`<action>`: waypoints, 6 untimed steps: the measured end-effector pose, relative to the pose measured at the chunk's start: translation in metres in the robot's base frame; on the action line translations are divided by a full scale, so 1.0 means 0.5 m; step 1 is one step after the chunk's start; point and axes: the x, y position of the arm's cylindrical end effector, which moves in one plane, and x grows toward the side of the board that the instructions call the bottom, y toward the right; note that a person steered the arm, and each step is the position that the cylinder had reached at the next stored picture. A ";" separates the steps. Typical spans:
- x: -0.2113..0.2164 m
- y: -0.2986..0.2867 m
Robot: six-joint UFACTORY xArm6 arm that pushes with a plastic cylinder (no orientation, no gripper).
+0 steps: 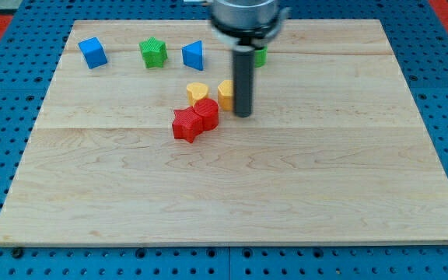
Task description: Place the arm towards the top right of the green circle
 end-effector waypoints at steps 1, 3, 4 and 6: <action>-0.092 0.154; -0.230 0.093; -0.271 0.130; -0.248 0.003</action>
